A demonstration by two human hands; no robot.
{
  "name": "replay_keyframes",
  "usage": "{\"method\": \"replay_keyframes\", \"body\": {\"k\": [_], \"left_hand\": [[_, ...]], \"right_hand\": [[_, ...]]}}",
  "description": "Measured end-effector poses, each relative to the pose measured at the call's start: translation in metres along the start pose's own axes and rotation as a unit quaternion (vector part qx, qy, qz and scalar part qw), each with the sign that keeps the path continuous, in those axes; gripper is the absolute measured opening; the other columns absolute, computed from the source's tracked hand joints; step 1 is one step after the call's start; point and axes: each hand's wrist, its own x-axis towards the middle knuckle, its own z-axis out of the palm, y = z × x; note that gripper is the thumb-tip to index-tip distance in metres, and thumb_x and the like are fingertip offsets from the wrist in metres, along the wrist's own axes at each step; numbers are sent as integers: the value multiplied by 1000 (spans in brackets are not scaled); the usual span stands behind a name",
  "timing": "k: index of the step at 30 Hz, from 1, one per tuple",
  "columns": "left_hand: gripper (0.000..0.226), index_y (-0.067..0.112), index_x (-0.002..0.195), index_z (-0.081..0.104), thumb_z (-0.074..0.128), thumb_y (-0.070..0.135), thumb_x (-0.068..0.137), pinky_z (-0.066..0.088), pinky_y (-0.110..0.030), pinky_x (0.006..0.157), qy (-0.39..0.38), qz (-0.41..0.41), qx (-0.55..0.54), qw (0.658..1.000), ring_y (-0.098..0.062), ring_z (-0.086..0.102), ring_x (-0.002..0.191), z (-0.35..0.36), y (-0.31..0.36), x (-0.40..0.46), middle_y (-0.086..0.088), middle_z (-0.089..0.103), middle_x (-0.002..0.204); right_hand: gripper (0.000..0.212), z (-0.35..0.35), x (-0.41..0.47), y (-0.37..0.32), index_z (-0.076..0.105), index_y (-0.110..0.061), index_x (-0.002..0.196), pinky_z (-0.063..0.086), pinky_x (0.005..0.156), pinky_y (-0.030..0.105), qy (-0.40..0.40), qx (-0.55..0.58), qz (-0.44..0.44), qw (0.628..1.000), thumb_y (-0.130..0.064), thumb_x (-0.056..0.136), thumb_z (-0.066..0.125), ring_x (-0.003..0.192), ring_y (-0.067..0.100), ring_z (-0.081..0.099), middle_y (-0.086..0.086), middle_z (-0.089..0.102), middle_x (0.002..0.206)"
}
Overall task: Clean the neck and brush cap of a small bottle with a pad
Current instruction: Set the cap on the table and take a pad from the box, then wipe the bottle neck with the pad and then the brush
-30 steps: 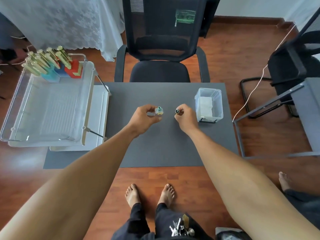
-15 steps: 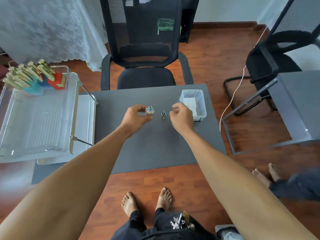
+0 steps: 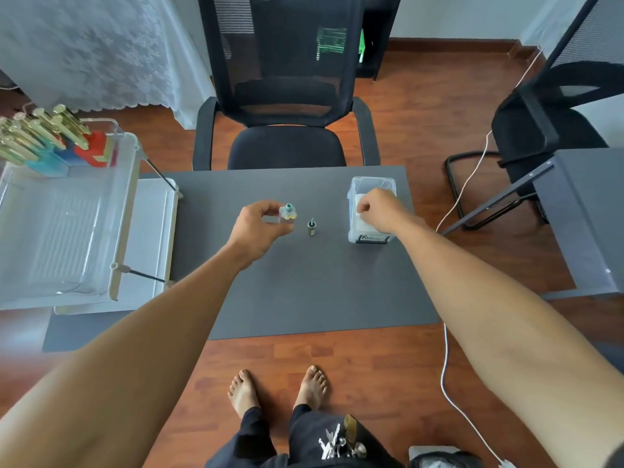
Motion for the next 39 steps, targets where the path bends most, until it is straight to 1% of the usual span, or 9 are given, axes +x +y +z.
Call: {"method": "replay_keyframes", "body": {"k": [5, 9, 13, 19, 22, 26, 33, 36, 39], "left_hand": [[27, 13, 114, 74, 84, 12, 89, 47, -27, 73, -2, -7, -1, 1000, -17, 69, 80, 1, -3, -1, -3, 70, 123], [29, 13, 115, 75, 85, 12, 88, 51, -30, 80, -1, -6, 3, 1000, -19, 71, 85, -2, -5, -1, -5, 70, 124], [29, 14, 114, 74, 86, 15, 88, 51, -34, 81, -2, -10, 6, 1000, -29, 74, 91, -4, -5, 0, -6, 70, 125], [30, 15, 115, 74, 86, 16, 88, 54, -38, 83, -6, -6, 12, 1000, -35, 74, 96, -2, -3, 2, -7, 70, 127], [28, 16, 114, 75, 85, 18, 88, 58, -47, 88, -9, -4, 17, 1000, -38, 73, 100, 0, 0, 1, -5, 71, 124], [27, 18, 113, 75, 85, 21, 89, 53, -37, 81, -12, 6, 13, 1000, -22, 66, 89, 0, 1, -1, -3, 72, 121], [25, 22, 109, 75, 87, 23, 87, 52, -35, 75, -4, 27, 17, 1000, -19, 65, 85, -11, 12, -8, 0, 72, 117], [26, 23, 109, 75, 88, 24, 86, 52, -35, 73, -5, 37, 24, 999, -18, 64, 82, -18, 20, -10, 1, 72, 115], [28, 20, 111, 75, 87, 24, 87, 53, -34, 74, -8, 47, 32, 998, -17, 63, 81, -26, 31, -13, 1, 73, 115]], "right_hand": [[19, 6, 8, 0, 72, 4, 85, 60, 81, 51, -18, -35, -8, 999, 8, 88, 53, 94, 42, 70, 22, 76, 97], [17, 3, 9, 2, 70, 5, 85, 48, 68, 36, -17, -25, -10, 999, 9, 87, 54, 77, 30, 60, 19, 72, 87], [15, -4, 2, 2, 71, 8, 89, 44, 66, 34, -22, -22, -11, 999, 8, 87, 57, 73, 25, 55, 26, 75, 99], [15, -10, -11, 2, 73, -3, 83, 59, 73, 40, -38, -26, -32, 998, 5, 85, 60, 85, 30, 72, 10, 77, 91], [12, -15, -14, 4, 71, -3, 84, 50, 61, 31, -46, -4, -28, 999, 0, 83, 59, 68, 20, 62, 10, 74, 85], [8, -27, -20, 3, 65, -10, 85, 37, 39, 19, -46, 49, 1, 998, -9, 81, 58, 39, 9, 60, -3, 65, 64], [13, -54, -37, -7, 61, -16, 90, 44, 51, 27, -15, 130, 27, 991, -17, 81, 51, 49, 21, 62, 4, 77, 62], [19, -66, -46, -19, 64, -16, 98, 43, 44, 22, 41, 217, 33, 975, -14, 80, 60, 49, 14, 61, 6, 79, 69], [22, -74, -54, -36, 70, -4, 106, 50, 50, 26, 55, 294, 14, 954, 0, 84, 71, 70, 23, 72, 19, 79, 81]]}}
